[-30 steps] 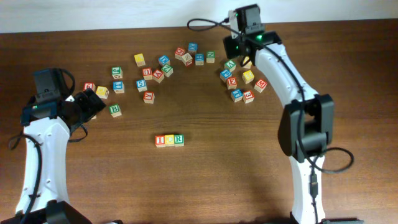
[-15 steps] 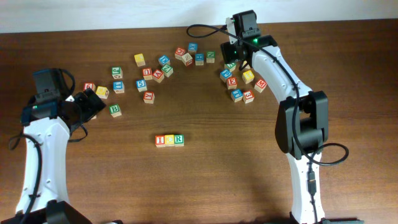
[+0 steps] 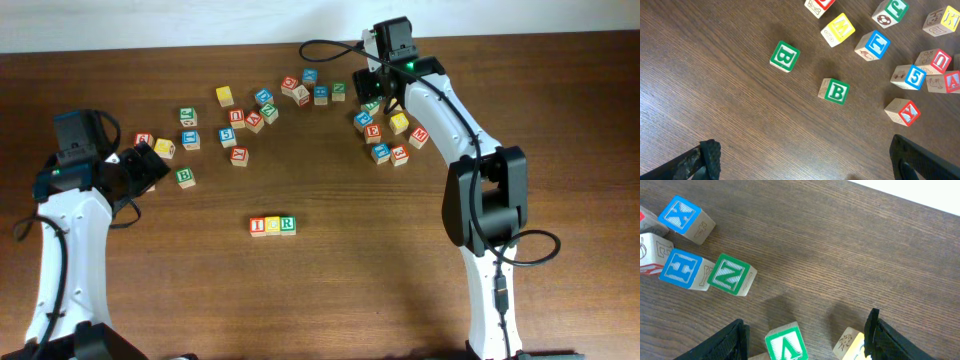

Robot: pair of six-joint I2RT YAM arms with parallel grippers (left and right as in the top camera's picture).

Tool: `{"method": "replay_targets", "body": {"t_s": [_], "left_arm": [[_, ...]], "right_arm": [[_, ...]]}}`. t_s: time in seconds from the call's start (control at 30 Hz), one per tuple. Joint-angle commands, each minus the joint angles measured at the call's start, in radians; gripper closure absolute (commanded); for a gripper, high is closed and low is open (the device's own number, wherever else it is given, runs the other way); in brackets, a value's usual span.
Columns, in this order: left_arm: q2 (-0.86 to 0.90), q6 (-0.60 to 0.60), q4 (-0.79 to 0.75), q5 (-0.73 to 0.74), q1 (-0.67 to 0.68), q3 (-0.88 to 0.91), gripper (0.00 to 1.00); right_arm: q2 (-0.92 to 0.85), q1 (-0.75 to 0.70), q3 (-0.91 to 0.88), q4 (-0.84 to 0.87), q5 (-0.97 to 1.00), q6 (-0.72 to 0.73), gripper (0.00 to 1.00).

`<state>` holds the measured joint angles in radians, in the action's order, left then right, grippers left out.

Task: Spell out ICRA
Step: 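Swing the right gripper up to the far right block cluster, then move the right gripper left over the red A block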

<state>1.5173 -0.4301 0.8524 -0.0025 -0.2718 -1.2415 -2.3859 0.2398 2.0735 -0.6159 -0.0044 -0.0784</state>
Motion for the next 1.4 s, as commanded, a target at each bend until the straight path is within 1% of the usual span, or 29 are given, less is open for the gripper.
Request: {"method": "replay_targets", "body": {"t_s": [0.0, 0.13, 0.23, 0.4, 0.6, 0.67, 0.9, 1.37], "left_arm": [[0.003, -0.002, 0.001, 0.007, -0.006, -0.003, 0.01], [0.003, -0.002, 0.001, 0.007, -0.006, -0.003, 0.01], [0.003, -0.002, 0.001, 0.007, -0.006, -0.003, 0.01], [0.003, -0.002, 0.001, 0.007, -0.006, -0.003, 0.01], [0.003, -0.002, 0.001, 0.007, -0.006, -0.003, 0.01], [0.003, -0.002, 0.001, 0.007, -0.006, -0.003, 0.01], [0.003, -0.003, 0.001, 0.007, -0.006, -0.003, 0.01], [0.003, -0.003, 0.001, 0.007, -0.006, -0.003, 0.01]], "right_arm": [[-0.011, 0.01, 0.0, -0.021, -0.014, 0.004, 0.34], [-0.011, 0.01, 0.0, -0.042, -0.015, 0.004, 0.34], [-0.011, 0.01, 0.0, -0.041, -0.064, 0.004, 0.31], [-0.007, 0.011, 0.007, 0.006, -0.082, 0.004, 0.3], [0.012, 0.029, 0.147, -0.01, -0.082, 0.008, 0.21], [0.012, 0.042, 0.174, -0.012, -0.082, 0.008, 0.2], [0.008, 0.119, 0.175, 0.007, -0.082, 0.008, 0.19], [-0.002, 0.343, 0.174, 0.068, -0.082, 0.008, 0.2]]}}
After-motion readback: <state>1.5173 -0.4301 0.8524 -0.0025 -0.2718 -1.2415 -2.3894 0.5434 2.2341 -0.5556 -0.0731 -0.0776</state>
